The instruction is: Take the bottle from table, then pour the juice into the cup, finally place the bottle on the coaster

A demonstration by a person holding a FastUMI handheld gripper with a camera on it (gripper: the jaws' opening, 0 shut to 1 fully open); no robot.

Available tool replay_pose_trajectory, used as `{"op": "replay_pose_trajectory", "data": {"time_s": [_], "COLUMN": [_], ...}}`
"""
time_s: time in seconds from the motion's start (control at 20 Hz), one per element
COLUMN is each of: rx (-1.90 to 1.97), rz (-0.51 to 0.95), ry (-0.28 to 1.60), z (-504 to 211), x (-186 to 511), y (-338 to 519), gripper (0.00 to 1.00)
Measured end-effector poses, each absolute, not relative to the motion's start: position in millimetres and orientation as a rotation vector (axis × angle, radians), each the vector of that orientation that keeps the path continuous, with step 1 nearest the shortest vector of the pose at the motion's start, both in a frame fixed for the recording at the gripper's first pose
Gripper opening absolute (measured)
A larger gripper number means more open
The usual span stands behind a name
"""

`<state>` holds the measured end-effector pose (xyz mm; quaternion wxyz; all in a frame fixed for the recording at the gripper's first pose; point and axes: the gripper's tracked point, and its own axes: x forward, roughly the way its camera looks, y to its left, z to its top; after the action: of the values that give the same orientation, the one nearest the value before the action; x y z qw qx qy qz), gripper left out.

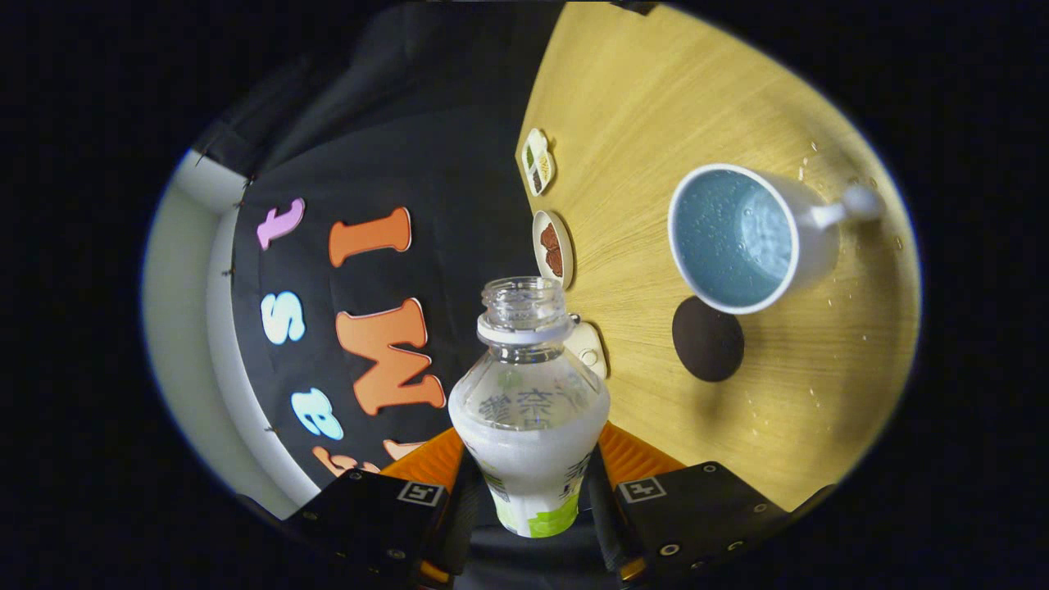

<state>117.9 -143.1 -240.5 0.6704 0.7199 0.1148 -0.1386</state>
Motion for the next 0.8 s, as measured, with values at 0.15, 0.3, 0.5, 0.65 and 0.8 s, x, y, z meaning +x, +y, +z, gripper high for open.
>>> {"op": "replay_pose_trajectory", "data": {"time_s": [0.15, 0.3, 0.5, 0.65, 0.8], "rx": [1.353, 1.132, 0.857, 0.671, 0.546], "rz": [-0.358, -0.367, -0.348, -0.346, -0.345], "ry": [0.352, 0.382, 0.347, 0.320, 0.307], "z": [-260.6, -259.0, -238.8, -235.2, -237.4], "x": [119.4, 123.2, 134.4, 143.6, 153.0], "y": [-151.8, -163.5, -177.0, -185.0, -186.3], "gripper": [0.62, 0.63, 0.63, 0.62, 0.63]}}
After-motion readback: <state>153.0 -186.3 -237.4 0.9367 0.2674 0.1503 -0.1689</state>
